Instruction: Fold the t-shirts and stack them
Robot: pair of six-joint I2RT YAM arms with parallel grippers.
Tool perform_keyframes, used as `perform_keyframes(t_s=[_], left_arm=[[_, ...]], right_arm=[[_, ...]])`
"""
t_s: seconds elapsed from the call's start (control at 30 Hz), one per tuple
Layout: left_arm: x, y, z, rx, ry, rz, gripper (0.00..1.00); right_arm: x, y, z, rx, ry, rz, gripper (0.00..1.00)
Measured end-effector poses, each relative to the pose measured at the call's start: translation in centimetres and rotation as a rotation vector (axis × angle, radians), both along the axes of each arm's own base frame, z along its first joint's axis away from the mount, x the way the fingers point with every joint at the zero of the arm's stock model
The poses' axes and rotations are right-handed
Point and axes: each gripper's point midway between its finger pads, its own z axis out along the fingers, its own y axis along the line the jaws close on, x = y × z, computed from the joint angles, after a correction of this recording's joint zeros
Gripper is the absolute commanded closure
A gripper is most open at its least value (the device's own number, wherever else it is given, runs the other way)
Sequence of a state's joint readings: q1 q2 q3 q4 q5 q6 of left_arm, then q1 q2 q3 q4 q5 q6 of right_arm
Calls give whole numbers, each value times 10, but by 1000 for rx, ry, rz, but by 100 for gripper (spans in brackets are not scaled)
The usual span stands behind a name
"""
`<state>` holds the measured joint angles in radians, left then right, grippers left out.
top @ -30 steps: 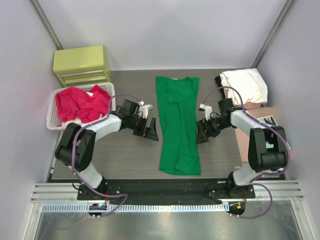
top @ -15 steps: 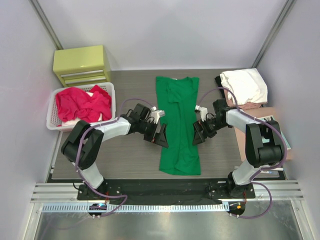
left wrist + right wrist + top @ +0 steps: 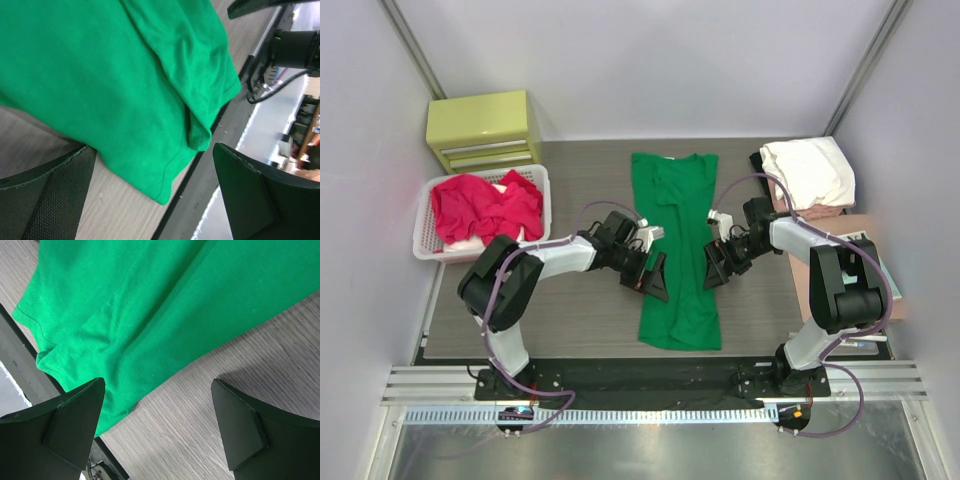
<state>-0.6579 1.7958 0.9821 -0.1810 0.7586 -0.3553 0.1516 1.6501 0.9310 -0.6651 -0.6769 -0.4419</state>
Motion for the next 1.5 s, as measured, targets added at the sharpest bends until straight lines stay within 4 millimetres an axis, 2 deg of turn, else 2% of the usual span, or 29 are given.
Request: perform_keyframes(t_s=[0.1, 0.2, 0.33, 0.43, 0.63, 0.73, 0.8, 0.9, 0.97, 1.07, 1.17, 1.3, 1.4, 1.5], left_arm=[[9, 3, -2, 36, -53, 14, 0], [17, 13, -1, 76, -119, 43, 0], [14, 30, 10, 88, -173, 71, 0], [12, 33, 18, 73, -194, 78, 0], [13, 41, 9, 122, -237, 39, 0], [31, 54, 12, 196, -366, 41, 0], [47, 68, 29, 253, -509, 55, 0], [82, 94, 78, 324, -754, 128, 0], [106, 116, 109, 347, -859, 206, 0], [138, 171, 143, 418, -952, 387, 0], [146, 220, 161, 504, -1012, 527, 0], [133, 269, 180, 578, -1078, 662, 0], [127, 312, 197, 627, -1109, 800, 0], [119, 341, 208, 655, -1126, 902, 0]], right_arm=[[1, -2, -1, -12, -6, -3, 7], [3, -4, -1, -24, -16, -6, 7], [2, -5, -1, -25, -15, -4, 8], [0, -6, -1, -30, -10, 8, 11], [0, -10, -3, -66, -34, 52, 13], [1, -23, 5, -159, -134, 91, 14], [-1, -31, 25, -215, -249, 110, 16], [-5, -30, 71, -245, -472, 138, 19], [-13, -17, 100, -229, -602, 182, 19], [-35, 12, 113, -190, -665, 297, 17], [-60, 38, 99, -176, -627, 414, 17], [-90, 51, 56, -235, -512, 546, 15], [-96, 56, 44, -291, -516, 609, 16], [-100, 70, 41, -315, -541, 672, 16]])
